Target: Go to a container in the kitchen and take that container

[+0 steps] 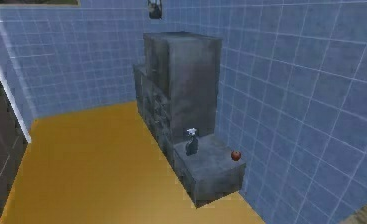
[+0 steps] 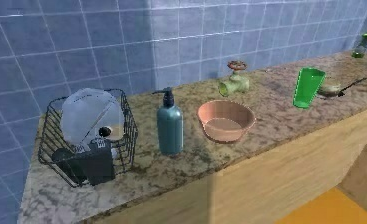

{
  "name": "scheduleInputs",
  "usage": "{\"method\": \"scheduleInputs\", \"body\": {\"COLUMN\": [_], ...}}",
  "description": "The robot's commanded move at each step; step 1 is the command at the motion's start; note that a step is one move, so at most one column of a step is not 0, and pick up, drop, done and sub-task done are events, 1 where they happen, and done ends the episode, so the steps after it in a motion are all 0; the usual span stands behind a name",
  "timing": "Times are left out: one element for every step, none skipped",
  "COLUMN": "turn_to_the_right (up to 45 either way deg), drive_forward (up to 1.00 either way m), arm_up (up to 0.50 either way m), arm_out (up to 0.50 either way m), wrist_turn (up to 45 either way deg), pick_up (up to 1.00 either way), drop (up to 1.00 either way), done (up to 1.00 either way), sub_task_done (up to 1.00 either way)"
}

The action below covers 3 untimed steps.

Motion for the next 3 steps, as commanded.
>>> {"method": "scheduleInputs", "body": {"turn_to_the_right": [0.0,-18.0,0.0], "drive_forward": [0.20,0.00,0.35], "arm_up": [0.00,0.00,0.00], "arm_out": [0.00,0.00,0.00], "wrist_turn": [0.0,0.0,0.0], "pick_up": [0.00,0.00,0.00], "drop": [0.00,0.00,0.00], "done": [0.00,0.00,0.00], "sub_task_done": [0.00,0.00,0.00]}}
